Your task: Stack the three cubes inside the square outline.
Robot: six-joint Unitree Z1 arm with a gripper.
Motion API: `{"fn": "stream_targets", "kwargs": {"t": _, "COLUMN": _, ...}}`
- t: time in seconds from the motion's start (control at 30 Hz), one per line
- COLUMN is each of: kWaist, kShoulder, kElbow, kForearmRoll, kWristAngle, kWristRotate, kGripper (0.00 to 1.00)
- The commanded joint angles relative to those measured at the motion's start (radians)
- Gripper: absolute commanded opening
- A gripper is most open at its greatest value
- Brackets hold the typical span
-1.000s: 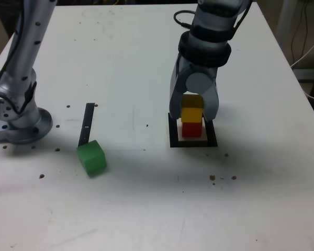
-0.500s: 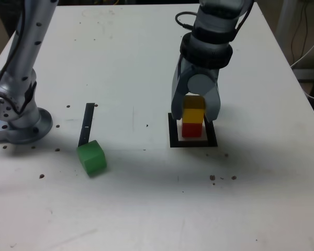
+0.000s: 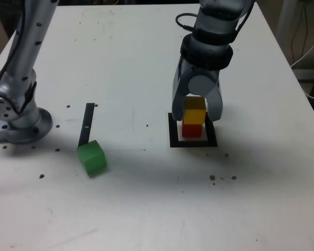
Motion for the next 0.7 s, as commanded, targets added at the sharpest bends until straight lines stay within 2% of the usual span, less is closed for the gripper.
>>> {"fn": "stream_targets", "kwargs": {"t": 0.0, "kWaist": 0.003, "kShoulder": -0.002, "kElbow": 0.002, "kForearmRoll": 0.000, "kWristAngle": 0.009, "kWristRotate": -0.004, "kGripper": 1.00}}
{"fn": "stream_targets", "kwargs": {"t": 0.33, "kWaist": 0.002, "kShoulder": -0.039, "kElbow": 0.019, "kForearmRoll": 0.011, "kWristAngle": 0.028, "kWristRotate": -0.013, "kGripper": 1.00}}
{"fn": "stream_targets", "kwargs": {"t": 0.67, "kWaist": -0.034, "kShoulder": -0.206, "kElbow": 0.083, "kForearmRoll": 0.064, "kWristAngle": 0.028, "kWristRotate": -0.033, "kGripper": 1.00}}
